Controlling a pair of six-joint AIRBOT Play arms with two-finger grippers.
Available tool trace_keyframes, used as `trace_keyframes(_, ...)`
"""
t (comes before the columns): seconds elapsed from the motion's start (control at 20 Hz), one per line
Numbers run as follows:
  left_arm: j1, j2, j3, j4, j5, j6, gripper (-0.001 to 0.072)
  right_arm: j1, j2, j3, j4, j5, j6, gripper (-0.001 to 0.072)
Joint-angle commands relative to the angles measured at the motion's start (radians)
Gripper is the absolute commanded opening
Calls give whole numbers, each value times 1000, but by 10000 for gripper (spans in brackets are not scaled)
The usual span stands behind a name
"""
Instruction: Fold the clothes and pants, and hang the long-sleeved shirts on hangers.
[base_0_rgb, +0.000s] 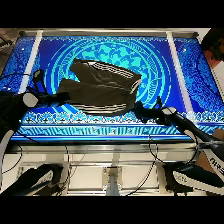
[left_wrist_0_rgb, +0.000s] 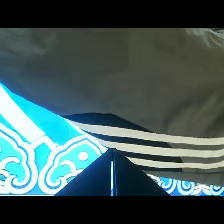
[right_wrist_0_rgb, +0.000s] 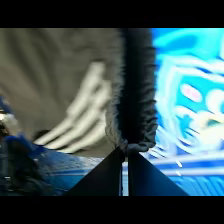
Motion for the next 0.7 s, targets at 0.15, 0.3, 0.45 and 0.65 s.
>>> trace_keyframes(0.15,-1,0,0,-18,19,3,5,5,3,215,-5,-20,2,13)
trace_keyframes(0.3,-1,0,0,-18,19,3,5,17,3,290,0,-77,10,13)
trace_keyframes(0.45,-1,0,0,-18,19,3,5,21,4,378,3,-175,27,13)
trace_keyframes(0.65,-1,0,0,-18,19,3,5,21,3,492,-24,-255,34,13)
